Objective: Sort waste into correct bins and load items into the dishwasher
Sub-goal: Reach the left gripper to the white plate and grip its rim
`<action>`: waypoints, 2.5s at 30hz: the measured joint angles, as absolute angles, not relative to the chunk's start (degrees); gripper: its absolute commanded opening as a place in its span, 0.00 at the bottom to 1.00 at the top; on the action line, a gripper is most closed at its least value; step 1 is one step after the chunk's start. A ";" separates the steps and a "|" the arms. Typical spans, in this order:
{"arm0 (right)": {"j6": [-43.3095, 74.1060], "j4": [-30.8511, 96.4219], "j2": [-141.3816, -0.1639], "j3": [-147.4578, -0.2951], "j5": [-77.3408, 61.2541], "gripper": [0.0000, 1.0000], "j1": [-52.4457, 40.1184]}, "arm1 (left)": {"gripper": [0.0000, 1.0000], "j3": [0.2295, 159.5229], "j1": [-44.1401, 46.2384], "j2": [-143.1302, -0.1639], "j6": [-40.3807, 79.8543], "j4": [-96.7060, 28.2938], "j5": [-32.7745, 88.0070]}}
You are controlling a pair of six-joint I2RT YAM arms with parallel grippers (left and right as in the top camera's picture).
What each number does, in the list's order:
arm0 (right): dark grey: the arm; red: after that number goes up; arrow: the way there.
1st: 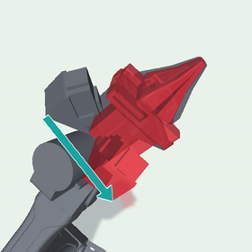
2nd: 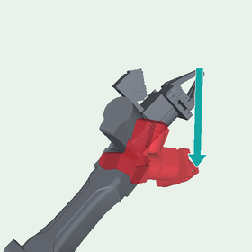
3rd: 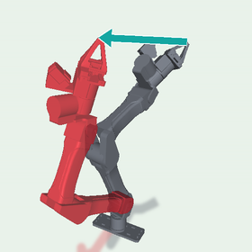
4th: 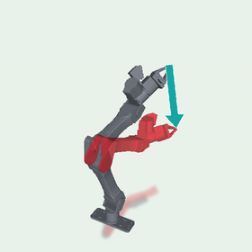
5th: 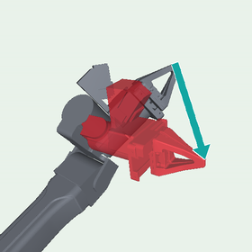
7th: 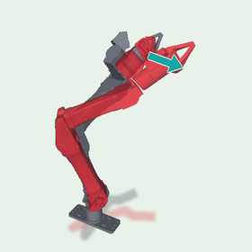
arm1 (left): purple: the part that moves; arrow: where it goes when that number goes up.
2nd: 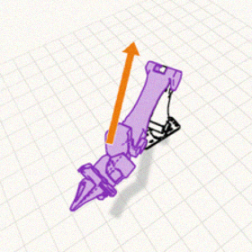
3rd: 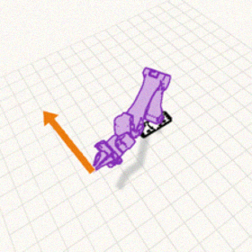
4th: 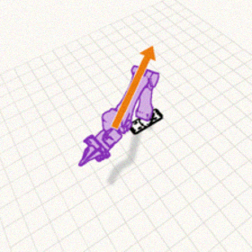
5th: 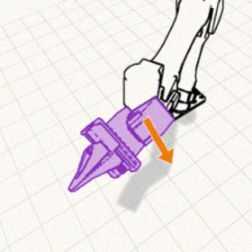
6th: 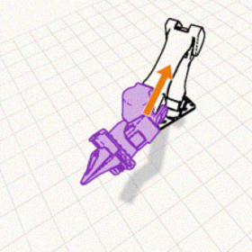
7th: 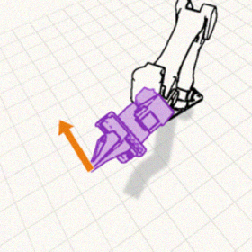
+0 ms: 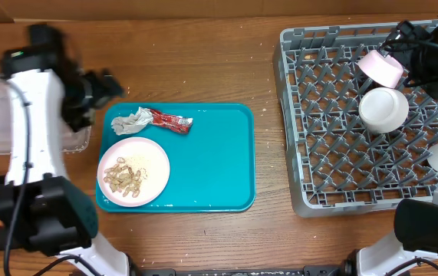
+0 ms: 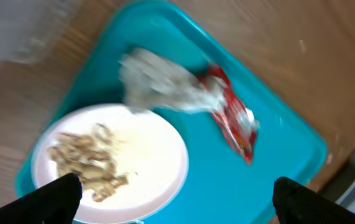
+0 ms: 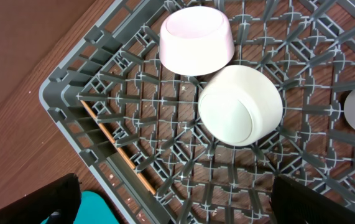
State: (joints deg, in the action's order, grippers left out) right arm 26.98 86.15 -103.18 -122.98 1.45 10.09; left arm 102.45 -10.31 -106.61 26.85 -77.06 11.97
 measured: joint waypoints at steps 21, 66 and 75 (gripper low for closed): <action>26.98 86.11 -103.18 -122.98 1.45 1.00 10.09 | 0.67 78.06 15.77 -106.48 28.88 -63.59 3.31; 26.96 86.15 -103.18 -122.98 1.43 1.00 10.11 | 0.49 65.28 20.38 -106.48 30.50 -52.07 -9.72; 26.94 86.15 -103.18 -122.98 1.45 1.00 10.09 | 0.04 65.23 20.38 -106.48 31.40 -50.98 -9.78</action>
